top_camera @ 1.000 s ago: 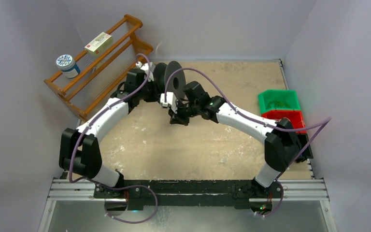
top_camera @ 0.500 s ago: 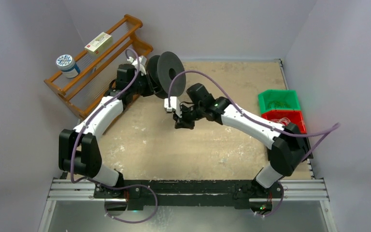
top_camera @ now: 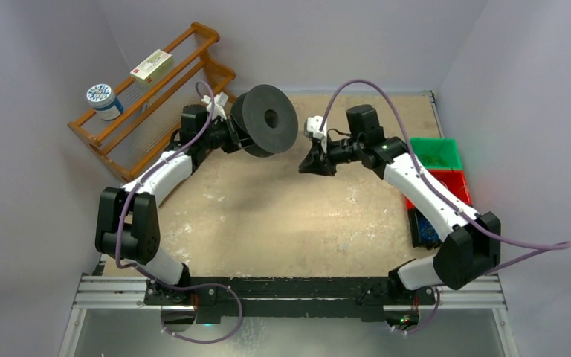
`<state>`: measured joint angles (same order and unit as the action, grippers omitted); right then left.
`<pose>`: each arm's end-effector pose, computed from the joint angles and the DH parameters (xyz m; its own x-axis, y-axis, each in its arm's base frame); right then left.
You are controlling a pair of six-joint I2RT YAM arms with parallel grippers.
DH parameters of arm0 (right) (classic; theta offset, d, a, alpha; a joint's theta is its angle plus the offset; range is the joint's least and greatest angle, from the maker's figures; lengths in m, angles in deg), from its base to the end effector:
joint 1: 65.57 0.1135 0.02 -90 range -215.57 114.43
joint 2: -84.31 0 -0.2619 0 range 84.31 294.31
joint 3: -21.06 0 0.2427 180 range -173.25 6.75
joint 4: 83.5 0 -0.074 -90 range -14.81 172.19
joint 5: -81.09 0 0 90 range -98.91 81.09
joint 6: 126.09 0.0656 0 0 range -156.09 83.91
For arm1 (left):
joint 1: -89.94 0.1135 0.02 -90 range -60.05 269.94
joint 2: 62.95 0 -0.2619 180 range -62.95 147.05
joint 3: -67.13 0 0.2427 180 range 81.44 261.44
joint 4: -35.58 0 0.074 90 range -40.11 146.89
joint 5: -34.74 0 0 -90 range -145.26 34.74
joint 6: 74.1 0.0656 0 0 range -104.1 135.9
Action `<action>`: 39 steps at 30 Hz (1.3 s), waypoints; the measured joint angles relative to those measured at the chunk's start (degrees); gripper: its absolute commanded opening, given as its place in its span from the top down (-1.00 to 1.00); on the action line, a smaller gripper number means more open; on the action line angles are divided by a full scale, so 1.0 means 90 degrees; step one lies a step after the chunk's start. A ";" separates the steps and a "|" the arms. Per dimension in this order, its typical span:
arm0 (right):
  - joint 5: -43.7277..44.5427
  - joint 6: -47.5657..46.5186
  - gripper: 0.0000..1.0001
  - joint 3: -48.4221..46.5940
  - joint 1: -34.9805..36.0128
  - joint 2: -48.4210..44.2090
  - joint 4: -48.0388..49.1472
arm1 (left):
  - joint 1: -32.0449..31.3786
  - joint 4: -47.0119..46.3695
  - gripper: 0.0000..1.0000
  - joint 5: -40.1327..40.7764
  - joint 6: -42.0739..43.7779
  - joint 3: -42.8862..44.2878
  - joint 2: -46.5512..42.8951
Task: Wrap the cables
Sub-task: Wrap the cable around the cable reel.
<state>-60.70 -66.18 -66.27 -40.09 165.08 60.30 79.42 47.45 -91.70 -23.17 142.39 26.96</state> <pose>0.2655 0.1836 0.3431 0.0562 -0.3167 -0.9468 -0.9875 0.1223 -0.0995 0.3545 -0.1055 0.2574 -0.7628 -0.3741 -0.5275 0.2430 0.5901 -0.7699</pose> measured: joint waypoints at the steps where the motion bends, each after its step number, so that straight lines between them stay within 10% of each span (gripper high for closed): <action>1: -0.0012 -0.0053 0.64 0.0097 0.0032 0.0032 0.0022 | 0.0000 -0.0053 1.00 -0.0046 -0.0097 -0.0002 0.0022; 14: 0.1290 -0.2144 -0.12 0.1807 0.0233 -0.0180 0.1246 | 0.0000 -0.0437 1.00 -0.0355 -0.0619 0.0012 0.0024; 39: 0.3028 -0.5163 -0.25 0.2832 0.1598 0.0605 0.3716 | 0.0000 -0.0673 1.00 -0.0777 -0.1093 0.0214 -0.0153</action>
<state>-33.44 -112.64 -40.78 -25.71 170.52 93.74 79.42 41.40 -98.70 -33.00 144.31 25.59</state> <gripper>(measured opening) 0.620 0.024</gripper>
